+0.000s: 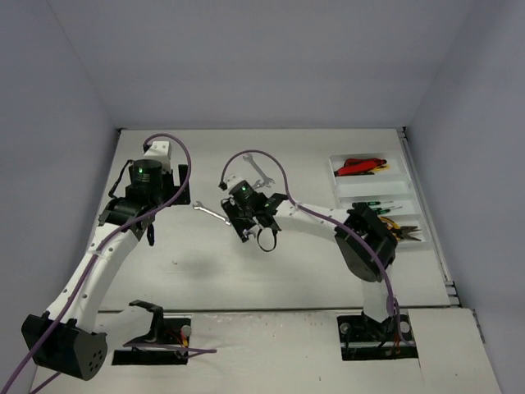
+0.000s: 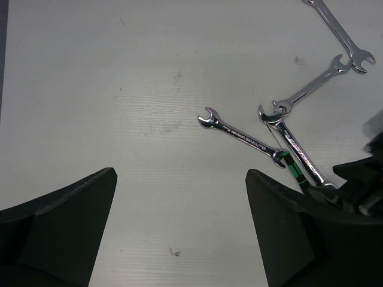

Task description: Sort the tools into containers

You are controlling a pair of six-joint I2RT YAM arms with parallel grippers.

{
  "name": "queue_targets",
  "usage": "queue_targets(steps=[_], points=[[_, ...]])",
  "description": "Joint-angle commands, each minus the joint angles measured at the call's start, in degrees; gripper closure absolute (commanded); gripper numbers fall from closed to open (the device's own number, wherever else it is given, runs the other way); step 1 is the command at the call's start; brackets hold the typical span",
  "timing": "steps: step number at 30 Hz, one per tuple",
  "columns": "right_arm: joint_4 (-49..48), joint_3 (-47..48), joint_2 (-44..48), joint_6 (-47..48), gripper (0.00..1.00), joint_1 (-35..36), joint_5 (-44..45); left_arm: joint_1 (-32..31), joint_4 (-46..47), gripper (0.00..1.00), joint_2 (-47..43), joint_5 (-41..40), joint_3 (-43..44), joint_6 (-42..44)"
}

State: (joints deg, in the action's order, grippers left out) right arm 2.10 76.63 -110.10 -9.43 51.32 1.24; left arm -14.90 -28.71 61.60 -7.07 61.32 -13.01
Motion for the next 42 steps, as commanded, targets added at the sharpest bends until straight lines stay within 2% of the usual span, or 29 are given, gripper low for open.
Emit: queue_targets(steps=[1, 14, 18, 24, 30, 33, 35, 42], points=[[-0.9, 5.4, -2.1, 2.5, 0.59, 1.8, 0.9, -0.1, 1.8, 0.13, -1.6, -1.3, 1.2, 0.9], [-0.7, 8.4, -10.3, 2.9, 0.67, 3.4, 3.5, 0.0, 1.8, 0.13, -2.0, -1.5, 1.3, 1.1], [-0.7, 8.0, -10.9, 2.9, 0.75, 4.0, 4.5, 0.0, 1.8, 0.13, -2.1, -1.5, 1.2, 1.0], [-0.7, 5.5, -7.3, 2.2, 1.00, 4.8, 7.7, 0.0, 1.8, 0.13, -2.2, -1.6, 1.2, 1.1], [-0.5, 2.2, 1.7, -0.3, 1.00, 4.4, 13.4, -0.1, 1.8, 0.13, -2.2, -1.7, 1.1, 0.9], [-0.2, -0.5, 7.5, -5.0, 1.00, 1.5, 17.3, -0.1, 1.8, 0.13, -2.1, -1.7, 1.1, 1.0], [-0.2, -3.3, 12.5, -8.4, 1.00, -3.5, 19.3, -0.1, 1.7, 0.13, -2.1, -1.6, 1.2, 1.0], [-0.2, -16.4, 26.2, -26.2, 1.00, -30.5, 20.0, -0.1, 1.8, 0.13, -2.2, -1.7, 1.1, 0.9]])
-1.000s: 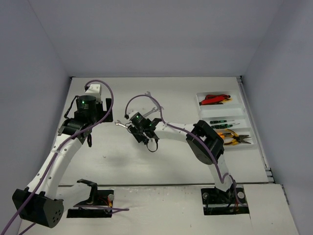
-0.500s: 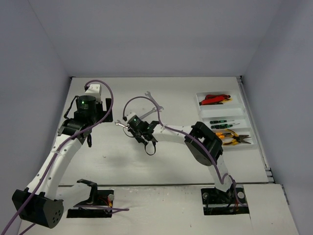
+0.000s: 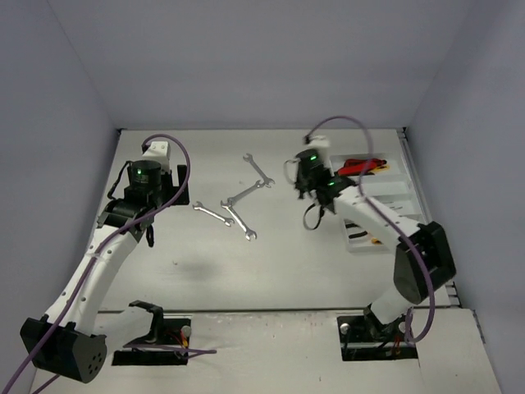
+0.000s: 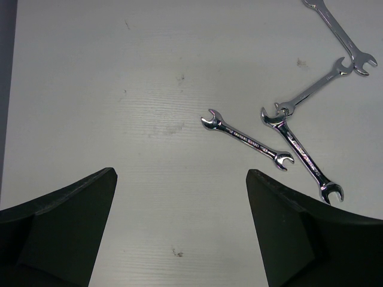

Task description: Sort the tools into containers

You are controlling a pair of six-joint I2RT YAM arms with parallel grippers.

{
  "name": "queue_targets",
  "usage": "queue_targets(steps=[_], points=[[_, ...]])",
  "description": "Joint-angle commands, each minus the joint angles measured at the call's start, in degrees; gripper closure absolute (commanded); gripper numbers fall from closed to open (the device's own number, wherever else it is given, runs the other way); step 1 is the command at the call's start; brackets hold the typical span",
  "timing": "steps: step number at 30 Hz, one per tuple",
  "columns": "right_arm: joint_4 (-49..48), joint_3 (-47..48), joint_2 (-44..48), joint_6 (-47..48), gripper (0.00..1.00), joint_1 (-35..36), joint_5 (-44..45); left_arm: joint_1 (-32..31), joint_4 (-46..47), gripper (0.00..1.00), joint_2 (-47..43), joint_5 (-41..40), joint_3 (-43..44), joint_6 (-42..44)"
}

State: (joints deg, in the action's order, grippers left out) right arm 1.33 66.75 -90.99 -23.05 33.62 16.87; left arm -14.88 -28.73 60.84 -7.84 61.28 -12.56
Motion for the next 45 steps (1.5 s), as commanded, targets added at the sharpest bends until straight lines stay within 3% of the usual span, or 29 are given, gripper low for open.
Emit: queue_targets(steps=[1, 7, 15, 21, 25, 27, 29, 34, 40, 45], points=[[0.5, -8.5, 8.0, -13.6, 1.00, -15.0, 4.5, -0.2, 1.8, 0.13, -1.4, -1.0, 1.1, 0.4], [-0.4, -14.8, 11.1, -23.0, 1.00, -31.0, 3.8, -0.2, 1.8, 0.13, -1.1, -0.5, 1.2, 0.2], [-3.2, -15.0, 3.1, -30.4, 0.98, -40.5, -2.8, -0.2, 1.9, 0.13, -1.3, -0.6, 1.1, 0.4], [-5.3, -14.1, -0.3, -31.1, 0.83, -41.0, -6.3, -0.1, 1.9, 0.13, -1.3, -0.3, 1.3, 0.3], [-5.8, -14.0, 1.3, -28.7, 0.57, -41.0, -6.9, -0.2, 1.9, 0.13, -1.5, -0.3, 1.2, 0.3], [-5.7, -13.9, 2.9, -27.1, 0.48, -40.9, -7.5, -0.2, 1.8, 0.13, -1.5, -0.2, 1.2, 0.3], [-5.8, -14.0, 5.1, -24.9, 0.42, -40.3, -7.6, -0.2, 1.9, 0.13, -1.5, 0.0, 1.2, 0.3], [-5.7, -11.6, 9.5, -11.2, 0.42, -33.9, -8.3, -0.2, 1.8, 0.13, -1.3, 0.2, 1.3, 0.3], [-5.1, -4.3, 5.7, 8.5, 0.40, -15.1, -14.9, -0.2, 1.9, 0.13, -1.3, 0.1, 1.2, 0.5], [-2.5, 2.6, -2.8, 17.7, 0.48, -3.8, -19.5, -0.1, 1.8, 0.13, -0.8, -0.5, 1.1, 0.7]])
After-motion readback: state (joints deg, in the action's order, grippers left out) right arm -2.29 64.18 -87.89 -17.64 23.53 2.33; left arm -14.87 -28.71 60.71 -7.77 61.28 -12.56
